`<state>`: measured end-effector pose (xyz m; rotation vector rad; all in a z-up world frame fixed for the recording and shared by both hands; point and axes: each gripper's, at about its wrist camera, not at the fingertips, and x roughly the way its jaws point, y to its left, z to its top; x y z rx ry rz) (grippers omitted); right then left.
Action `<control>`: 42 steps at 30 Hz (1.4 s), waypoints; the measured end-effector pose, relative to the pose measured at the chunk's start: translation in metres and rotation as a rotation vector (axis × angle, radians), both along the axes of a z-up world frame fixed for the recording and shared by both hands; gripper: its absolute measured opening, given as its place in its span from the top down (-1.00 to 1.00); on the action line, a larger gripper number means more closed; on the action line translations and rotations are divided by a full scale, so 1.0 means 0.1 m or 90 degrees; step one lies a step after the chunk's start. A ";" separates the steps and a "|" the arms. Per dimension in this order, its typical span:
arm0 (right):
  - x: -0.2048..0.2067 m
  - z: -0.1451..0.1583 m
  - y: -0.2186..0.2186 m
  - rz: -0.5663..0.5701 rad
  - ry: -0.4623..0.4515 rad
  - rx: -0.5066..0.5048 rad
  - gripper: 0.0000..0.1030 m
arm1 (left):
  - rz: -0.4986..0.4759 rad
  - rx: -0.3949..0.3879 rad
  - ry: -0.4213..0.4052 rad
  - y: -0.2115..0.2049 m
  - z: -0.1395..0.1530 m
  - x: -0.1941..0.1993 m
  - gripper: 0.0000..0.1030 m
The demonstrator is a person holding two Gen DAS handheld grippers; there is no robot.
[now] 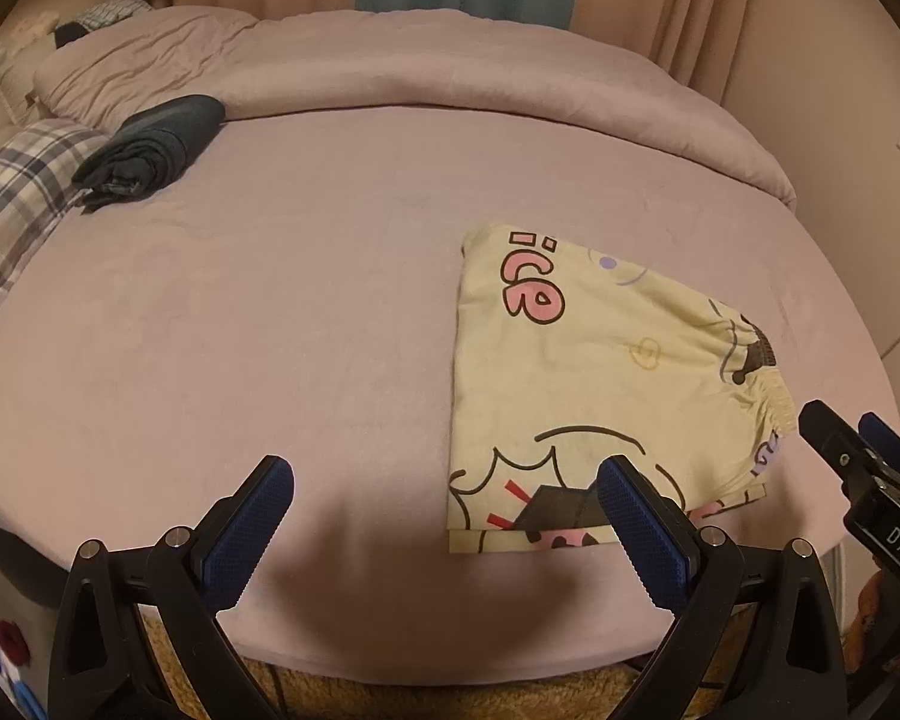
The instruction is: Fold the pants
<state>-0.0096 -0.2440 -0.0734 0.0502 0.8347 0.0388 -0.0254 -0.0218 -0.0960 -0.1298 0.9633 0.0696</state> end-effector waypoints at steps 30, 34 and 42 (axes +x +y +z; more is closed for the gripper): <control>-0.06 0.00 0.03 -0.012 0.001 -0.012 -0.96 | -0.002 -0.008 -0.004 -0.13 0.02 -0.02 -0.95; -0.06 0.00 0.03 -0.012 0.000 -0.013 -0.96 | -0.001 -0.009 -0.006 -0.13 0.02 -0.02 -0.95; -0.05 0.00 0.03 -0.012 0.001 -0.013 -0.96 | 0.003 -0.005 -0.015 -0.15 0.04 -0.04 -0.95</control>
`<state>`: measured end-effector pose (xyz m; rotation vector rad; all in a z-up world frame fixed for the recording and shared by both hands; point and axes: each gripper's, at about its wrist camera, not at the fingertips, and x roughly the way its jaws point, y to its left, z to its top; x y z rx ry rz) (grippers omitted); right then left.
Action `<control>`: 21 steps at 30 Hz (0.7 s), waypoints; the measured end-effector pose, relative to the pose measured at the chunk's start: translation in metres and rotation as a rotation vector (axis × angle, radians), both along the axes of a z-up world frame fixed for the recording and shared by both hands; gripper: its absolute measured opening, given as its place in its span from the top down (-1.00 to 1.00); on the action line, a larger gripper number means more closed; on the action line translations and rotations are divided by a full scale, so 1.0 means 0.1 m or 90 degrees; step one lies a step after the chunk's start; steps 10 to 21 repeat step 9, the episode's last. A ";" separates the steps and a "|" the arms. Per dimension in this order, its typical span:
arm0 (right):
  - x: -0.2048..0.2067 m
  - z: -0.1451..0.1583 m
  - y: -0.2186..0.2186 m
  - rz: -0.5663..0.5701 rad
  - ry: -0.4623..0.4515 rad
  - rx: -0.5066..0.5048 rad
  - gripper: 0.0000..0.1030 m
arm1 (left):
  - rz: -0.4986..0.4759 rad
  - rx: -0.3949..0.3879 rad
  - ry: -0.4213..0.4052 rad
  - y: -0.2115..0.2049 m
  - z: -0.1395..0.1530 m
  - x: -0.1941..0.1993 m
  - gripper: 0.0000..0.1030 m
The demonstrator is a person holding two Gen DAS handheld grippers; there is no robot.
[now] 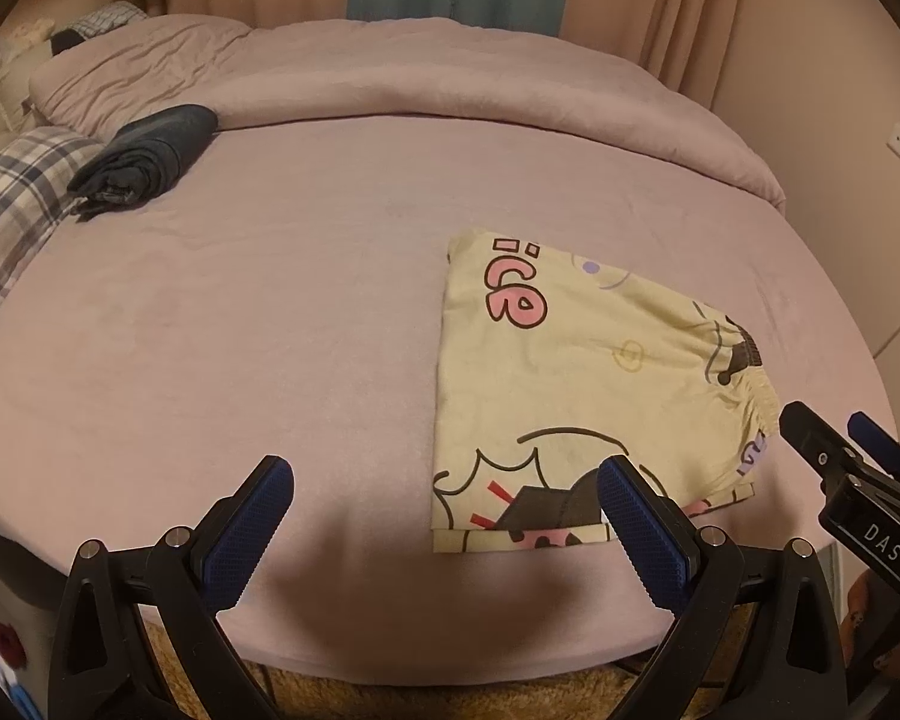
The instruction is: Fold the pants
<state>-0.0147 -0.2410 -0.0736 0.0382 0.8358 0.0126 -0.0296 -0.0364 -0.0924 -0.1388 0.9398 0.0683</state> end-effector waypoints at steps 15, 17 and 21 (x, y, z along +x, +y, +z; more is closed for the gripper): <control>-0.02 0.01 0.05 0.002 -0.002 -0.006 -0.96 | -0.004 -0.007 -0.017 -0.01 0.06 -0.03 -0.95; -0.02 0.01 0.05 0.002 -0.002 -0.006 -0.96 | -0.004 -0.007 -0.017 -0.01 0.06 -0.03 -0.95; -0.02 0.01 0.05 0.002 -0.002 -0.006 -0.96 | -0.004 -0.007 -0.017 -0.01 0.06 -0.03 -0.95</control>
